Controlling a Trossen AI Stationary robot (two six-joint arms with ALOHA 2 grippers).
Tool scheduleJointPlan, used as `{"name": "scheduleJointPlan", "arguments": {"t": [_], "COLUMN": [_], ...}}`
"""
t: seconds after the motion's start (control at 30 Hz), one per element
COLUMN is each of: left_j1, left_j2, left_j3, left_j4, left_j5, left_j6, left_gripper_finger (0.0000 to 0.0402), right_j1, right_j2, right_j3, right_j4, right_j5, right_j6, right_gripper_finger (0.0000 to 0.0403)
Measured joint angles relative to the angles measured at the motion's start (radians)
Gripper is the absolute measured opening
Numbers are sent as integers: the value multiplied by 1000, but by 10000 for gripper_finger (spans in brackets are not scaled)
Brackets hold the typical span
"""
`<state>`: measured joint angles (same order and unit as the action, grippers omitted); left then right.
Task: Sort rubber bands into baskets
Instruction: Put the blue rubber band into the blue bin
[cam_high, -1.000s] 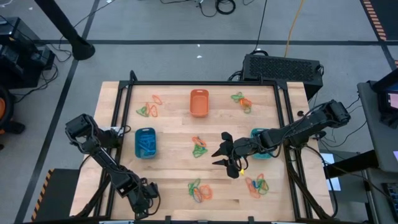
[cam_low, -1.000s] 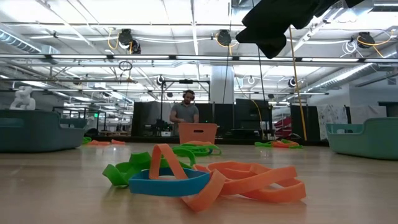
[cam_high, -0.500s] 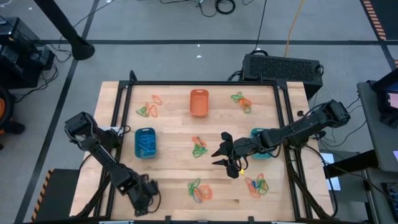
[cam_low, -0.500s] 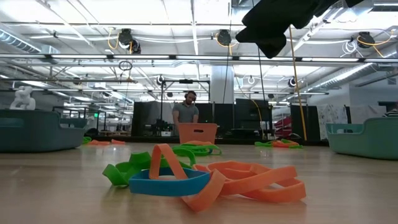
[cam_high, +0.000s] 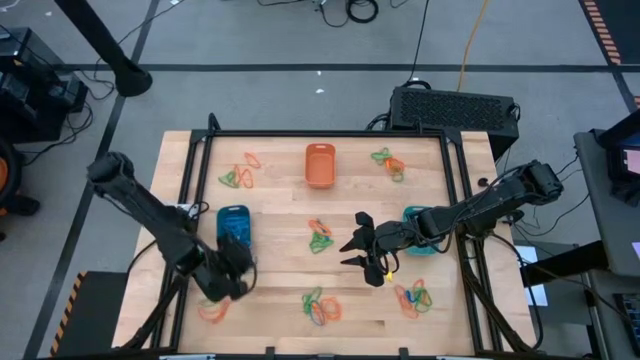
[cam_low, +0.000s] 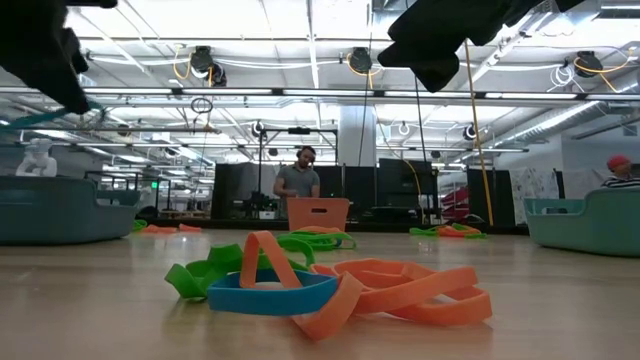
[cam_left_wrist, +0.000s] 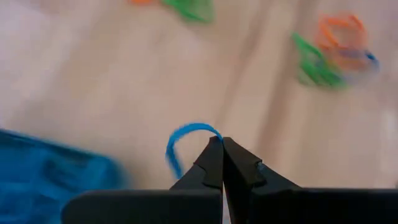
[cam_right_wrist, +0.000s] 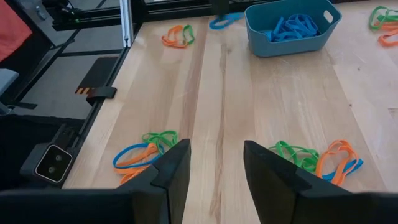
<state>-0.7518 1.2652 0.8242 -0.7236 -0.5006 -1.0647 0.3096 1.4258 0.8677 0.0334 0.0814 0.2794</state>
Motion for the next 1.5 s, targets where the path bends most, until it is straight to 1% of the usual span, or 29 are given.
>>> {"name": "scheduleJointPlan", "arguments": {"t": [0.13, 0.23, 0.3, 0.4, 0.57, 0.73, 0.8, 1.13, 1.2, 1.33, 1.4, 1.43, 1.5], "left_j1": [47, 83, 106, 136, 157, 156, 156, 157, 157, 157, 157, 157, 157], "left_j2": [-43, -46, -47, -47, -41, -39, -39, -40, -40, -40, -40, -40, -40], "left_j3": [0, 0, -1, -21, -53, -66, -67, -67, -67, -67, -67, -67, -67], "left_j4": [-121, -228, -287, -317, -313, -306, -306, -305, -306, -304, -268, -224, -103], "left_j5": [-28, -32, -26, 8, 107, 154, 159, 159, 154, 142, 107, 83, 28], "left_j6": [-3, -47, -81, -106, -108, -109, -109, -134, -134, -134, -129, -109, -24], "left_gripper_finger": [0, 0, 0, 0, 0, 1, 9, 83, 91, 95, 96, 96, 96], "right_j1": [0, 0, 0, 0, 0, 0, 0, 0, 0, 0, 0, 0, 0], "right_j2": [0, 0, 0, 0, 0, 0, 0, 0, 0, 0, 0, 0, 0], "right_j3": [0, 0, 0, 0, 0, 0, 0, 0, 0, 0, 0, 0, 0], "right_j4": [0, -1, -1, -2, -2, -4, -5, -5, -5, -5, -5, -5, 0], "right_j5": [0, 0, 0, 0, 0, 0, 0, 0, 1, 0, 0, 1, 1], "right_j6": [-3, -4, -4, -4, -4, -4, -4, -8, -8, -8, -8, -8, -8], "right_gripper_finger": [141, 141, 141, 141, 141, 141, 141, 141, 141, 141, 141, 141, 141]}}
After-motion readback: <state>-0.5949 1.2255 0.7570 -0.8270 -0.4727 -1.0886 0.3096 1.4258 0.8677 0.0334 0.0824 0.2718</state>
